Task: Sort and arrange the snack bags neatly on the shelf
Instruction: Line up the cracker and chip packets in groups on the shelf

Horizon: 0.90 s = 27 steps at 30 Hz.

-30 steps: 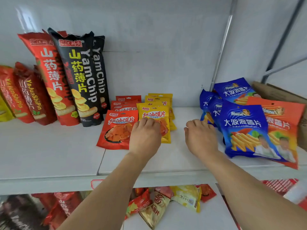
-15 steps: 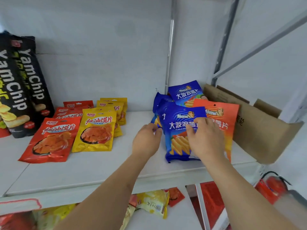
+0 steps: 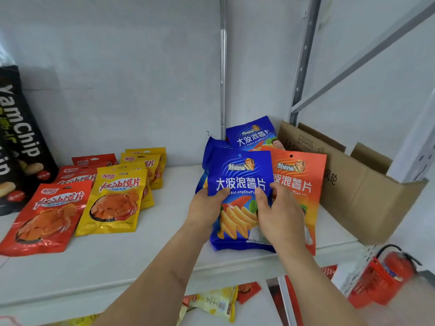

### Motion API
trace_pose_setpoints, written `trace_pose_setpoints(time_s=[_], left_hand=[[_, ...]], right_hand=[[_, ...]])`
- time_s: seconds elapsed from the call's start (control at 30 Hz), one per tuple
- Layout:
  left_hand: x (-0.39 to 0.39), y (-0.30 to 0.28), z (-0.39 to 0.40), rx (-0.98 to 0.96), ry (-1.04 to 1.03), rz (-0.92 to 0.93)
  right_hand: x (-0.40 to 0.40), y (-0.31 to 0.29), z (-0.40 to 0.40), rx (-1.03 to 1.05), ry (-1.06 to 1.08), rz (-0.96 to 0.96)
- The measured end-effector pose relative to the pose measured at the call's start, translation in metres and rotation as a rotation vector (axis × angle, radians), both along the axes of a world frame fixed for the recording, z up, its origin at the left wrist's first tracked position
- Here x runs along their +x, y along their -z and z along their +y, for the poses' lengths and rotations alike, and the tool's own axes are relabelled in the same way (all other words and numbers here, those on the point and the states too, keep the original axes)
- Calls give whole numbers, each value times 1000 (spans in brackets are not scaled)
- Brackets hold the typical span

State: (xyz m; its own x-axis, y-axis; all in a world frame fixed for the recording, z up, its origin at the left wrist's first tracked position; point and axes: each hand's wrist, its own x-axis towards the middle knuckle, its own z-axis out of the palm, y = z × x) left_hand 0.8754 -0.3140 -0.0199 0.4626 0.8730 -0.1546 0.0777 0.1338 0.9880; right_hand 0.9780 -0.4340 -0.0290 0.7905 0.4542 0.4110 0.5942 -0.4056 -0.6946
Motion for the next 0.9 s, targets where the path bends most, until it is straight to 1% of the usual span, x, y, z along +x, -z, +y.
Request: trace_pose_setpoints(time_s=[0.07, 0.17, 0.23, 0.3, 0.53, 0.67, 0.83, 0.9], left_hand=[[0, 0, 1, -61, 9, -71], [-3, 1, 9, -95, 22, -151], [-10, 1, 18, -106, 19, -176], [-18, 0, 31, -92, 6, -164], [-36, -6, 72, -44, -69, -131], [-36, -5, 77, -77, -87, -117], [-30, -7, 82, -118, -132, -93], [-27, -9, 85, -127, -166, -83]], right_hand=[[-1, -2, 6, 55, -39, 63], [-4, -7, 17, 154, -128, 161], [-7, -9, 26, 196, -167, 215], [-10, -10, 33, 201, -178, 234], [5, -2, 43, 187, -89, 141], [28, 4, 36, 180, -49, 79], [50, 4, 36, 104, 30, 8], [51, -2, 41, 60, 43, -51]])
